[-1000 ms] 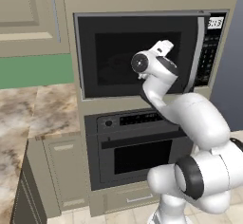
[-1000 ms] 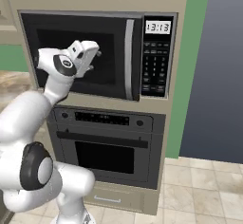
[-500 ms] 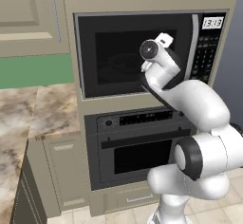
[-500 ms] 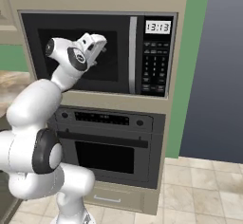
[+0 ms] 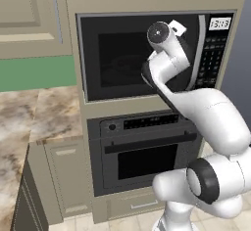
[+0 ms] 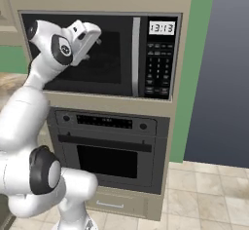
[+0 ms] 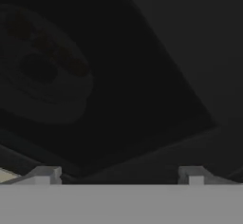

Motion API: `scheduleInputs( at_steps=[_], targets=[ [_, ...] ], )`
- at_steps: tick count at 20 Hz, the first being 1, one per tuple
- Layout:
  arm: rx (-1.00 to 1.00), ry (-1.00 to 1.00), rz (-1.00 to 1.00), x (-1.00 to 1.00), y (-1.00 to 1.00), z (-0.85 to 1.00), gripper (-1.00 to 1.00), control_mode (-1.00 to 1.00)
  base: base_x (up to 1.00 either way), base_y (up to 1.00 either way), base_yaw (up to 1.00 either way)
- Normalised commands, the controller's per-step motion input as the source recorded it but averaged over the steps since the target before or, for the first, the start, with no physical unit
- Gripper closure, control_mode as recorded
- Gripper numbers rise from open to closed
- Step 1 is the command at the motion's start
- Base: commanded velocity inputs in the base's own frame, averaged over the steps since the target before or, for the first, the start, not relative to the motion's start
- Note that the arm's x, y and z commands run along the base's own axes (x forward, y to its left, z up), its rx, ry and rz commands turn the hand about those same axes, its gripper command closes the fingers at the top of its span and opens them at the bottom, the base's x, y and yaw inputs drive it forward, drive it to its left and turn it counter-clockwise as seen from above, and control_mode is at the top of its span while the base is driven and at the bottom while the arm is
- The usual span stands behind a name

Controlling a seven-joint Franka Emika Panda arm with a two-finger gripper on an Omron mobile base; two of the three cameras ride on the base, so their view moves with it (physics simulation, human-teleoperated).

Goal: Place the bowl containing the kebab skewer and squash in the microwave. Close the microwave door and press the start button to microwave the meal.

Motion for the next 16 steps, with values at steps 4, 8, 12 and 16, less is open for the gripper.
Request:
scheduleInputs(
  at_steps=[4, 8, 12, 16],
  targets=[
    [0.01, -0.49, 0.00, -1.00, 0.00, -0.72, -1.00, -1.00, 0.00, 0.00, 0.00],
    [0.13, -0.43, -0.01, -1.00, -0.12, -0.13, -1.00, -1.00, 0.00, 0.00, 0.00],
    [0.40, -0.24, -0.12, -0.86, -0.54, 0.00, -1.00, -1.00, 0.00, 0.00, 0.00],
    [0.57, -0.13, -0.18, -0.67, -0.75, 0.00, -1.00, -1.00, 0.00, 0.00, 0.00]
  ],
)
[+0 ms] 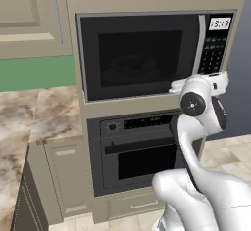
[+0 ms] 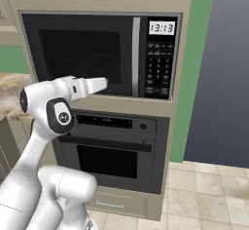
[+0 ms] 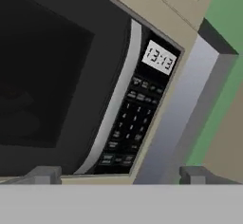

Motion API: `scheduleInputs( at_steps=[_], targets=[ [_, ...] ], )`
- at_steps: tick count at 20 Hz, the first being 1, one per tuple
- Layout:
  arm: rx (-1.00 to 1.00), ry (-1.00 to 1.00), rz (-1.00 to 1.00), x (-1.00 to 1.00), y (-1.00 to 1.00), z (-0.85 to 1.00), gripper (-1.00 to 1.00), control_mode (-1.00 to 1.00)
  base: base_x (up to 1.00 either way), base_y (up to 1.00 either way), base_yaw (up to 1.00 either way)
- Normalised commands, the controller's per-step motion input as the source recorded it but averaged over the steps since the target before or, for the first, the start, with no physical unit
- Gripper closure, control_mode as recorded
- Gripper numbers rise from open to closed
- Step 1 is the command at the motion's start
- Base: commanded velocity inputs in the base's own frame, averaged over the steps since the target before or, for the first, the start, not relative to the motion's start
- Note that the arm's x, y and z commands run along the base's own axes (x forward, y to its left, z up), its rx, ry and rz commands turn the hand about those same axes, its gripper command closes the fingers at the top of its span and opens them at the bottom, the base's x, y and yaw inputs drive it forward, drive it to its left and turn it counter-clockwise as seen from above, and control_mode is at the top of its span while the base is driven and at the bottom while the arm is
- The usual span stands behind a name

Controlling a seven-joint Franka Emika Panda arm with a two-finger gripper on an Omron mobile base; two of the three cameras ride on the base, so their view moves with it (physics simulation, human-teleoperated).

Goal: Place the bowl containing the kebab skewer and squash in the microwave. Close the microwave door and press the start button to microwave the meal.

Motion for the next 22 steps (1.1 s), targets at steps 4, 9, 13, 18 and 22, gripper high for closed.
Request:
scheduleInputs(
  at_steps=[4, 9, 13, 18, 22],
  targets=[
    [0.66, -0.13, -0.12, -0.63, -0.82, 0.00, -1.00, -1.00, 0.00, 0.00, 0.00],
    [0.73, -0.23, -0.05, -0.52, -0.88, -0.06, -1.00, -1.00, 0.00, 0.00, 0.00],
    [0.75, -0.17, 0.00, -0.07, -0.68, -0.06, -1.00, -1.00, 0.00, 0.00, 0.00],
    [0.61, -0.05, 0.04, 0.11, -0.29, 0.00, -1.00, -1.00, 0.00, 0.00, 0.00],
    [0.32, -0.03, 0.12, 0.00, 0.00, -0.01, -1.00, -1.00, 0.00, 0.00, 0.00]
  ],
)
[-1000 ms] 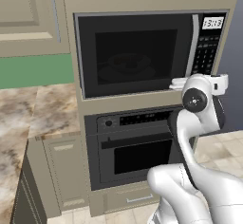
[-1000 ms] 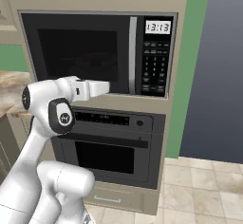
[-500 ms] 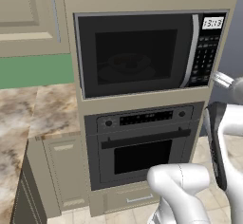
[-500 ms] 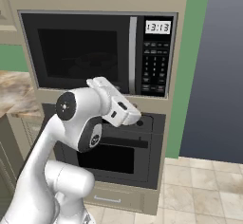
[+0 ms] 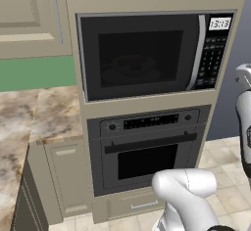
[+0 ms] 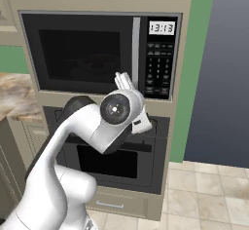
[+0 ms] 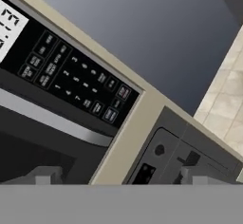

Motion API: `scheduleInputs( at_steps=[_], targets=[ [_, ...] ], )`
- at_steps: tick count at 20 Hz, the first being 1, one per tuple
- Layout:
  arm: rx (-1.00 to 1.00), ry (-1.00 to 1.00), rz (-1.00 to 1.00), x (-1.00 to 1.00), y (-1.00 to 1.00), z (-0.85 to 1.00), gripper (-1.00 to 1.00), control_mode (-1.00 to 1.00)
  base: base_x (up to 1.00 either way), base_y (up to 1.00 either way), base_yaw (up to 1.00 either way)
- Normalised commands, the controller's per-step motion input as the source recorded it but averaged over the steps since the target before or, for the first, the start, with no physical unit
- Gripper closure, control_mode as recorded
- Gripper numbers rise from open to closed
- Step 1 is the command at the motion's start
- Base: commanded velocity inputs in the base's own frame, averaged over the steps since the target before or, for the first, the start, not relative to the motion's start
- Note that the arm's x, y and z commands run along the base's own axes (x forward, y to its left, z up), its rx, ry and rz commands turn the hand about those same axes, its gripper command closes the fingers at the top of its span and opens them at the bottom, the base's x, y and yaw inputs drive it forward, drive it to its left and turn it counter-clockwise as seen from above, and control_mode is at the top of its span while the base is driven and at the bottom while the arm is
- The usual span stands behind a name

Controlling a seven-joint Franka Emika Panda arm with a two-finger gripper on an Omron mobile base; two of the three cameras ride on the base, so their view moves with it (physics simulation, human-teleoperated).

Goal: Place the bowl containing the kebab skewer and squash in the microwave. Close the microwave door and press the start button to microwave the meal.

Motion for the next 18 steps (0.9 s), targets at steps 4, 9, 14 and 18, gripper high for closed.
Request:
scheduleInputs(
  at_steps=[4, 9, 14, 18],
  targets=[
    [0.11, -0.02, 0.15, 0.00, 0.12, -0.06, -1.00, -1.00, 0.00, 0.00, 0.00],
    [0.05, 0.00, 0.13, 0.08, 0.29, 0.00, 1.00, -1.00, 0.00, 0.00, 0.00],
    [0.02, 0.00, 0.08, 0.19, 0.20, -0.02, 1.00, -1.00, 0.00, 0.00, 0.00],
    [0.05, 0.00, 0.00, 0.31, 0.00, -0.11, 1.00, -1.00, 0.00, 0.00, 0.00]
  ],
)
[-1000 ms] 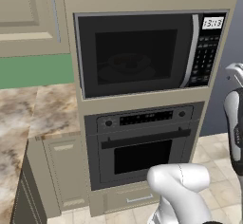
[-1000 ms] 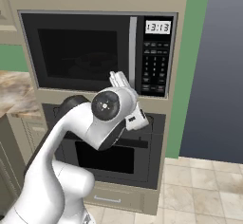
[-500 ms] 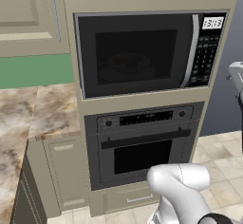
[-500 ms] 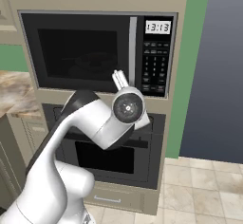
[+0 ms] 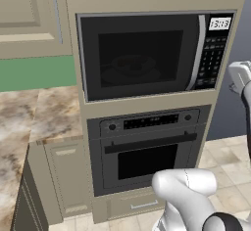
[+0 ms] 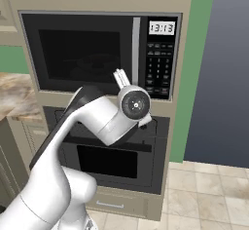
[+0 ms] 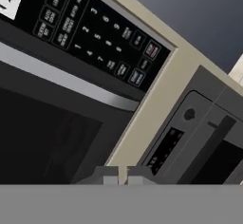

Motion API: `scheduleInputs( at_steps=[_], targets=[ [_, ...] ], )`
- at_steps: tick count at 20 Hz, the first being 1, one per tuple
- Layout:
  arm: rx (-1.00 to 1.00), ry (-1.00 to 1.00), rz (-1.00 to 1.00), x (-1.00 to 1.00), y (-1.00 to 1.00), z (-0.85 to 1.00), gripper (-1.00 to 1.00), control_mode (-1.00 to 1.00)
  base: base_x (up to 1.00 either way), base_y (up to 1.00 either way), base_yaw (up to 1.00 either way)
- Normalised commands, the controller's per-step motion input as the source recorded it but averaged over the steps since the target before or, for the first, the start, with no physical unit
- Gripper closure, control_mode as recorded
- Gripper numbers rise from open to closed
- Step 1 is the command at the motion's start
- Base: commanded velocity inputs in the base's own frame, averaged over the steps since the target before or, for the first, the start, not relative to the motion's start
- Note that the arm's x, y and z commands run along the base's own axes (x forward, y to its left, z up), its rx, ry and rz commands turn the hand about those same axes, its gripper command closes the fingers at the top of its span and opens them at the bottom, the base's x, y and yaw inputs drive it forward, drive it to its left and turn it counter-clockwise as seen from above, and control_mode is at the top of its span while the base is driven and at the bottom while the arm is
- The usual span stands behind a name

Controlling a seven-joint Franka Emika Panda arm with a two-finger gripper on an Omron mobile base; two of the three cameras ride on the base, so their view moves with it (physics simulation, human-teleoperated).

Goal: Place the bowl containing the kebab skewer and squash in the microwave. Close the microwave door and press the start button to microwave the meal.

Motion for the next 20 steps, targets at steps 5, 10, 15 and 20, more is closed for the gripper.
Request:
scheduleInputs(
  at_steps=[5, 10, 15, 20],
  targets=[
    [0.01, 0.00, 0.00, 0.41, 0.00, -0.23, 1.00, -1.00, 0.00, 0.00, 0.00],
    [0.06, 0.00, 0.00, 0.41, 0.00, -0.13, 1.00, -1.00, 0.00, 0.00, 0.00],
    [0.14, 0.00, 0.00, 0.28, 0.00, -0.11, 1.00, -1.00, 0.00, 0.00, 0.00],
    [0.11, 0.00, 0.00, 0.23, 0.00, -0.16, 1.00, -1.00, 0.00, 0.00, 0.00]
  ],
)
